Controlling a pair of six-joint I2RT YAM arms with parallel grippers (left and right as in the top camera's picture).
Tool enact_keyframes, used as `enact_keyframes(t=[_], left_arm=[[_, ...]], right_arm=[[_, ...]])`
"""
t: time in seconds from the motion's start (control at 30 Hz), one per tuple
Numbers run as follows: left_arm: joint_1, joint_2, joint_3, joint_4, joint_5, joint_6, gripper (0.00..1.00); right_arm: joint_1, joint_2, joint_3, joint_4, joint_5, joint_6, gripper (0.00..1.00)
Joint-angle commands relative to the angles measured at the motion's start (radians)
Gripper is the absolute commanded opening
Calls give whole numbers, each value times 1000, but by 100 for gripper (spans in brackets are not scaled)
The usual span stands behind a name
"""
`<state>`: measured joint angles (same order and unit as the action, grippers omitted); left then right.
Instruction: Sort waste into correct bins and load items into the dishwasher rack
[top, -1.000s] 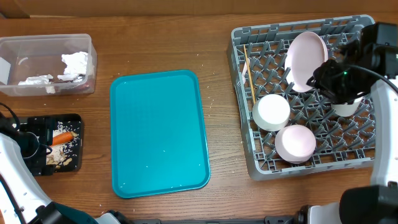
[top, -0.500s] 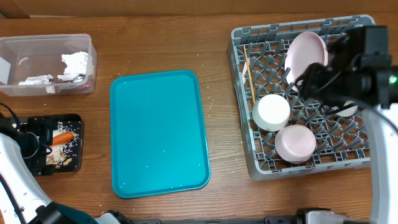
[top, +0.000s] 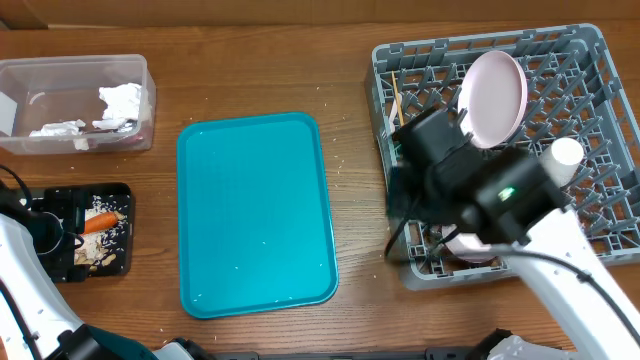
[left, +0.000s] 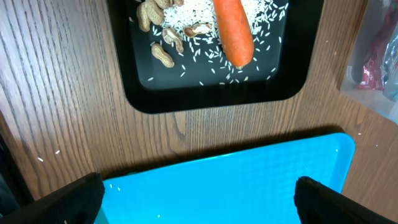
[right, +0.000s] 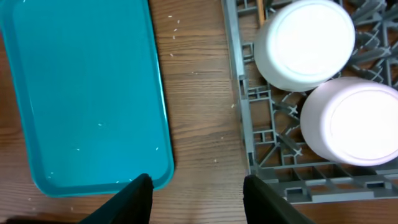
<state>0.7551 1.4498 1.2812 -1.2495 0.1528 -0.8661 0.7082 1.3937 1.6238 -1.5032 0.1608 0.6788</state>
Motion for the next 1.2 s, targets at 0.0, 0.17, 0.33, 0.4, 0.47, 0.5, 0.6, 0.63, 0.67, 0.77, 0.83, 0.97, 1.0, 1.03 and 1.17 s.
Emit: enact_keyframes(t=[0.0,0.17,0.33,0.4,0.47,0.5,0.6,0.63,0.67,0.77,0.83,0.97,1.0,1.03,1.17], left_arm=[[4,2,-4,-2,-10,-17,100],[4,2,-4,-2,-10,-17,100],[4,2,-4,-2,-10,-17,100],[4,2,-4,-2,-10,-17,100],[4,2,-4,-2,-10,-17,100],[4,2,-4,-2,-10,-17,100],[4,2,-4,-2,-10,-17,100],[4,2,-4,-2,-10,-17,100],[4,2,-4,-2,-10,-17,100],[4,2,-4,-2,-10,-17,100],[4,2,-4,-2,-10,-17,100],[4,2,-4,-2,-10,-17,100],[4,2,-4,-2,-10,-17,100],[4,2,-4,-2,-10,-17,100],[4,2,-4,-2,-10,-17,100]], right_arm=[[113,-40,-41,3,199,162,55],[191,-33,-131,64,183,167,100],[191,-16,-143,62,122,167,100],[191,-16,-143,61,122,167,100],[191,-16,-143,61,122,167,100],[191,-16,-143,61,122,167,100],[191,-16,-143,50,122,154,100],[191,-16,-143,45,125,151,100],[191,-16,-143,40,127,151,100],[191,-16,-143,41,130,151,100],[191,-16,-143,53,130,148,100],[191,-13,-145,168,127,1,100],[187,-14,-146,208,125,-47,100],[182,-21,-146,244,124,-89,100],[116,-58,-147,361,62,-220,100]])
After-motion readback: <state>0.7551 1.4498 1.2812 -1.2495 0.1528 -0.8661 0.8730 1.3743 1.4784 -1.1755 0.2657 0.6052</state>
